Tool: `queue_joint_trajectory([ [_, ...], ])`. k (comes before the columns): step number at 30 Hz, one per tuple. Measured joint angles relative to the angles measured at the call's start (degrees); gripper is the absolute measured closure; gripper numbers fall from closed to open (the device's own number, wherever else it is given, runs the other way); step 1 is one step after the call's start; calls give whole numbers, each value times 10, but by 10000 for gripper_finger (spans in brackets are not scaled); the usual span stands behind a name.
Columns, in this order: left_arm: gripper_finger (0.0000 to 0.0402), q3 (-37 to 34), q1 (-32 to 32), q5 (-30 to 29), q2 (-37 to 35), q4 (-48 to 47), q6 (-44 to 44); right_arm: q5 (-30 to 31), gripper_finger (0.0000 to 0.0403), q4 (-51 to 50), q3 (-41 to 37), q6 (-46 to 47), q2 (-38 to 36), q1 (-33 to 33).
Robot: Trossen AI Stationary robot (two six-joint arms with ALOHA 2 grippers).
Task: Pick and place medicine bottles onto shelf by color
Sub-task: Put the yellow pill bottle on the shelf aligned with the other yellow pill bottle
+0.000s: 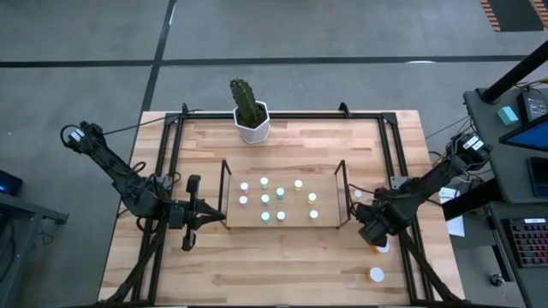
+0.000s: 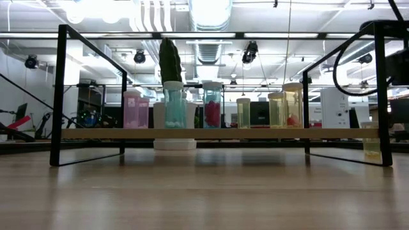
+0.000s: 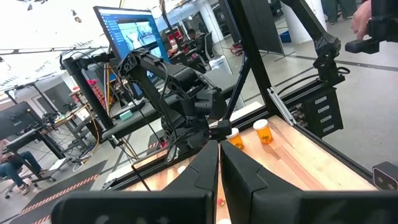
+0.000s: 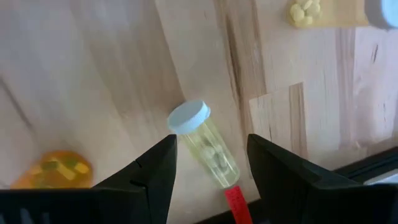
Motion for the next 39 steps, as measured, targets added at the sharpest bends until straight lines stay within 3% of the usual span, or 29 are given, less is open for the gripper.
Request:
queue_joint_trajectory([
  [19, 402, 0, 0, 0, 0, 0, 5, -9, 218, 25, -2, -65, 102, 0],
  [32, 402, 0, 0, 0, 0, 0, 5, 0, 306, 43, -3, -65, 106, 0],
  [39, 402, 0, 0, 0, 0, 0, 4, 10, 304, 51, -3, -65, 108, 0],
])
